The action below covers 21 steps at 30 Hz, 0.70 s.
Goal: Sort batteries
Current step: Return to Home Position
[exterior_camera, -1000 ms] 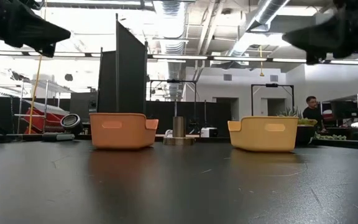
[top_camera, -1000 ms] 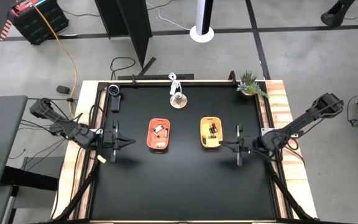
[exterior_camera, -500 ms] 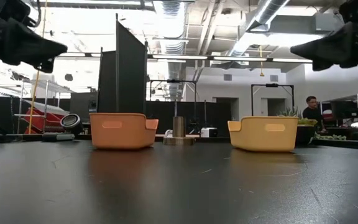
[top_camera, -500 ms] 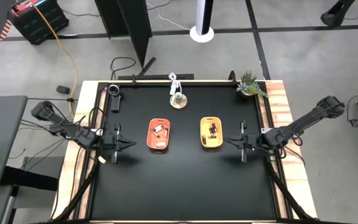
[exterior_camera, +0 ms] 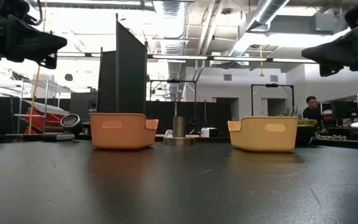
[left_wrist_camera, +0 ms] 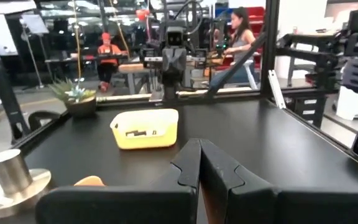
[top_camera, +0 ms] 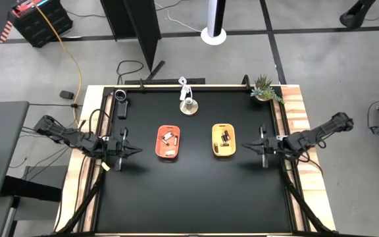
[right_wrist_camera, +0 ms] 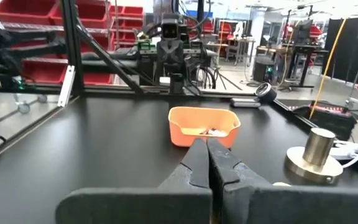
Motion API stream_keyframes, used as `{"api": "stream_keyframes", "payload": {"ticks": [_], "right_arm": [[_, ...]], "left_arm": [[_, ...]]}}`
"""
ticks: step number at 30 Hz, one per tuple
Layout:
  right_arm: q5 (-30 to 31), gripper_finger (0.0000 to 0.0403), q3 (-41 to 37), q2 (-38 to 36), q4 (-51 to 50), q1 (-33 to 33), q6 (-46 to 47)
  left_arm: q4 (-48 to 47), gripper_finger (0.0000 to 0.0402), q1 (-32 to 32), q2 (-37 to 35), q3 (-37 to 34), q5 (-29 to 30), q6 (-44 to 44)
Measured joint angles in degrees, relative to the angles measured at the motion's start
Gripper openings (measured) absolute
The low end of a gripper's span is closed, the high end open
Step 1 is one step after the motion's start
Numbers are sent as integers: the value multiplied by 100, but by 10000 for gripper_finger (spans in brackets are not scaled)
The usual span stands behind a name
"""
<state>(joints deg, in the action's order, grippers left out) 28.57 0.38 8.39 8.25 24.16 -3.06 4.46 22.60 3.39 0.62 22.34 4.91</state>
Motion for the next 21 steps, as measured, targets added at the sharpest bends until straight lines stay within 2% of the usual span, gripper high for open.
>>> {"api": "stream_keyframes", "payload": {"ticks": [7,12,18,21], "right_arm": [[-181,0,-3,-821,-356,0,-375],[-185,0,-4,-802,-363,0,-482],[-185,11,-7,-722,-371,12,-415],[-185,24,-8,-733,-369,17,-57]], "left_arm": [[-130,0,-790,1,-7,-1125,-123],[-267,0,-1381,35,-9,-1950,-374],[-299,0,-1651,19,-11,-2111,-239],[-297,0,-1651,19,-13,-2107,-216]]}}
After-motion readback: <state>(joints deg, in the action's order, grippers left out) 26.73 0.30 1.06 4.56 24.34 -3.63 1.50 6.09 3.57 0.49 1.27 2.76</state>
